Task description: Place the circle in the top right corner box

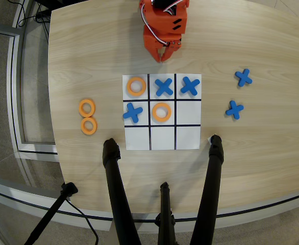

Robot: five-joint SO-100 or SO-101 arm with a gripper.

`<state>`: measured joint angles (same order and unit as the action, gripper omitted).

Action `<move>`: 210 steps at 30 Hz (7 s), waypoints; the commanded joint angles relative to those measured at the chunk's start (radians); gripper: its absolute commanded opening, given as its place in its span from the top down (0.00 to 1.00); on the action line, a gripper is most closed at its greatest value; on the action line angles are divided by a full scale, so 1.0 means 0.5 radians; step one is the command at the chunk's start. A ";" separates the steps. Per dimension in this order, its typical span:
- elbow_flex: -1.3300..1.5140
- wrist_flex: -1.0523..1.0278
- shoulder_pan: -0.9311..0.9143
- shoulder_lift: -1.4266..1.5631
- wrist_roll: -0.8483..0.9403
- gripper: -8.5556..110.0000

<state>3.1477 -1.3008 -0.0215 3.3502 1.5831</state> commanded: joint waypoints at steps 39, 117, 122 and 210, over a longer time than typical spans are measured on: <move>-2.488 0.525 -0.847 -2.951 0.123 0.80; -3.427 0.393 -1.378 -4.442 0.239 0.80; -3.344 0.092 -1.470 -4.280 0.337 0.80; -3.838 0.844 -0.230 -4.673 -0.377 0.93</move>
<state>1.2717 -0.8744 -0.1227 1.0063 1.3975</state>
